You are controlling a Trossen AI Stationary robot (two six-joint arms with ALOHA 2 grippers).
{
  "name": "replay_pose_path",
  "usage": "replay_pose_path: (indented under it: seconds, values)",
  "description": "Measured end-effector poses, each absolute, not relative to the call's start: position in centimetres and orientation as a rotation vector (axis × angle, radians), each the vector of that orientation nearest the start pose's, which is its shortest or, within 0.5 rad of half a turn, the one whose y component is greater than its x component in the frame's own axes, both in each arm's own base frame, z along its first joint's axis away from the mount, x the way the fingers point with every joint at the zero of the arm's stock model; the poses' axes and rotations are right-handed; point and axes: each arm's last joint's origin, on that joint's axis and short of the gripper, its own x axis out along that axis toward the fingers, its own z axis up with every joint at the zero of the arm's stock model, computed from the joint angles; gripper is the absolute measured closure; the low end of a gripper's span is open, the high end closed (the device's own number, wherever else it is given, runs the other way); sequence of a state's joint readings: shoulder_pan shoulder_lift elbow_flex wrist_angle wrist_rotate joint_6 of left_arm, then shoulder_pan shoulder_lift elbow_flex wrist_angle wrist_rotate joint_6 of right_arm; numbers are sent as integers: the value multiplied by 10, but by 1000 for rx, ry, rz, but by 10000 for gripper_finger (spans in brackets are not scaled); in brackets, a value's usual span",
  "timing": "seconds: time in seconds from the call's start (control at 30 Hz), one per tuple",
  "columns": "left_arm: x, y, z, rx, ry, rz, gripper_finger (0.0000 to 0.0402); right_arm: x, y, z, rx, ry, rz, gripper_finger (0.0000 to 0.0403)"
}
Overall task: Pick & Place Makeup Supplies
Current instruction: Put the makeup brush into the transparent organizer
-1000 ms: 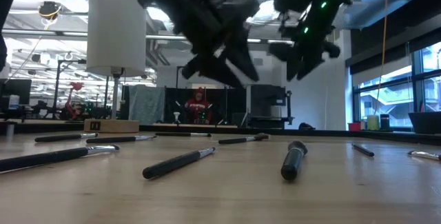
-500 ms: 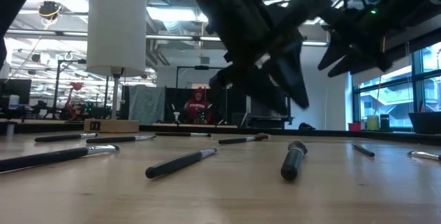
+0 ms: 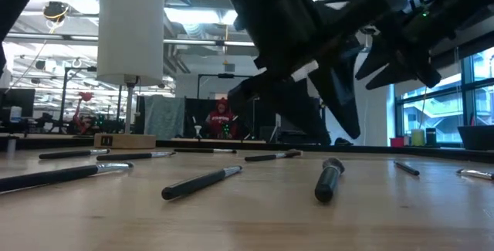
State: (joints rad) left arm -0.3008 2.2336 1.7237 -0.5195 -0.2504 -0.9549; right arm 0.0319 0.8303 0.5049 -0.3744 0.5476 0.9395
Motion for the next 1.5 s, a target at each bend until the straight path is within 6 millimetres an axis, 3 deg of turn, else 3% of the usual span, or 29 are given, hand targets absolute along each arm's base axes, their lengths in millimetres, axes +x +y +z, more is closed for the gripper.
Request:
replay_pose_path:
  seconds: [0.23,0.43,0.63,0.87,1.07,1.2,1.33,1.5]
  values:
    - [453,-143,158,-587,893,460,265,165,-10,218,679,383,-758,237]
    - [454,-149,136,-597,937,462,265,166,-10,219,681,373,-752,237]
    - [452,-149,135,-573,974,454,270,167,-10,221,671,356,-735,237]
    - [443,-143,137,-517,1093,439,330,169,-10,223,658,346,-716,237]
    - [443,-140,141,-475,1087,433,365,169,-10,223,659,346,-715,237]
    - [439,-135,156,-437,1045,473,351,169,-10,223,658,347,-715,237]
    - [427,-130,195,-380,942,556,340,169,-10,223,656,343,-712,237]
    - [384,-139,246,-287,834,747,349,169,-10,223,645,347,-709,237]
